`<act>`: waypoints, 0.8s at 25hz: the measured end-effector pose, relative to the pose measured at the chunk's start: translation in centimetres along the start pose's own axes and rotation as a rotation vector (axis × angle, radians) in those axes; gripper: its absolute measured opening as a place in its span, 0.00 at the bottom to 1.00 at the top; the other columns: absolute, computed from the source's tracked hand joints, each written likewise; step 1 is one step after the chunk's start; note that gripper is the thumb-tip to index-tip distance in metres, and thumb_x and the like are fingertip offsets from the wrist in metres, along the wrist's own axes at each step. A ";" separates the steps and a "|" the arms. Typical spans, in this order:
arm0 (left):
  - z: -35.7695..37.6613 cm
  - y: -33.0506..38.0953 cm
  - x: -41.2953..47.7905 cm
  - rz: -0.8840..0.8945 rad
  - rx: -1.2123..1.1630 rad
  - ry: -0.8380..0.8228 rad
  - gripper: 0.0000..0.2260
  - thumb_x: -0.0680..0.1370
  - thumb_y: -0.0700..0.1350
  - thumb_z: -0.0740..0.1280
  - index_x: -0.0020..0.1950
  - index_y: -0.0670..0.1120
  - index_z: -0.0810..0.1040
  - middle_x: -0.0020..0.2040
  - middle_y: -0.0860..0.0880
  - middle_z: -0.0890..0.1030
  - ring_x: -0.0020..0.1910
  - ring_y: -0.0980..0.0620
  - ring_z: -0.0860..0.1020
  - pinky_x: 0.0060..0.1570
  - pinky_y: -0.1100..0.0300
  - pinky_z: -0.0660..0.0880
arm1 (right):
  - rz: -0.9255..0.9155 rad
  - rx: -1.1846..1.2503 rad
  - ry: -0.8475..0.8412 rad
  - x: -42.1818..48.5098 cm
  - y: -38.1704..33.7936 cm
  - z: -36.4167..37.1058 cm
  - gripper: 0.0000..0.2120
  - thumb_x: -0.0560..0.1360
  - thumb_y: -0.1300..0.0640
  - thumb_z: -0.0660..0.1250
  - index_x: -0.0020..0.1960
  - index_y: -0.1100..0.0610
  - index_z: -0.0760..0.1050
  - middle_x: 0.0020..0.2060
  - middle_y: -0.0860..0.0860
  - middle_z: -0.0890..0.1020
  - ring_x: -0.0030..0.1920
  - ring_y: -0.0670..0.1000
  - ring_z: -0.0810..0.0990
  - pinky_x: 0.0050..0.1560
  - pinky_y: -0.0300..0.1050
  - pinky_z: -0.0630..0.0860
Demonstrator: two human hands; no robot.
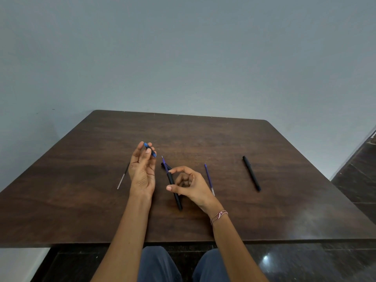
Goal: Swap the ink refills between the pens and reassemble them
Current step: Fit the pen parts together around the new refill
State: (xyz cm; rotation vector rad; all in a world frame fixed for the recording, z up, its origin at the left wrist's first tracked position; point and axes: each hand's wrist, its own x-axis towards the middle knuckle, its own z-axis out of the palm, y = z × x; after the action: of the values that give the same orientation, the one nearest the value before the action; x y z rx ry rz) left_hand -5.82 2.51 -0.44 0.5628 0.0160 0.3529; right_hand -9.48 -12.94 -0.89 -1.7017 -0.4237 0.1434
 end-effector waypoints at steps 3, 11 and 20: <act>0.1 -0.7 0.0 0.087 0.350 0.065 0.14 0.72 0.30 0.67 0.55 0.43 0.78 0.44 0.50 0.83 0.42 0.60 0.82 0.43 0.68 0.78 | -0.033 0.034 0.082 0.2 0.1 0.1 0.18 0.67 0.61 0.76 0.53 0.49 0.77 0.31 0.46 0.77 0.34 0.42 0.76 0.41 0.36 0.75; -0.6 -1.7 -0.2 0.359 1.407 0.199 0.14 0.71 0.37 0.72 0.56 0.43 0.79 0.50 0.46 0.80 0.47 0.53 0.79 0.50 0.61 0.75 | -0.059 0.064 0.247 0.5 0.6 -0.1 0.18 0.67 0.59 0.76 0.54 0.48 0.76 0.33 0.48 0.77 0.38 0.47 0.78 0.45 0.43 0.78; -0.6 -1.9 -0.2 0.242 1.544 0.200 0.14 0.70 0.38 0.74 0.55 0.43 0.80 0.55 0.44 0.78 0.50 0.50 0.79 0.50 0.58 0.75 | -0.072 0.041 0.254 0.6 0.8 -0.2 0.18 0.67 0.59 0.76 0.53 0.46 0.76 0.33 0.47 0.77 0.38 0.44 0.77 0.45 0.40 0.77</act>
State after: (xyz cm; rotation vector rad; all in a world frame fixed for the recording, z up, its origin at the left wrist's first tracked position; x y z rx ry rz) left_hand -5.46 1.31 -1.97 2.0641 0.4466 0.6033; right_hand -8.67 -13.02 -1.53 -1.6365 -0.2896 -0.1158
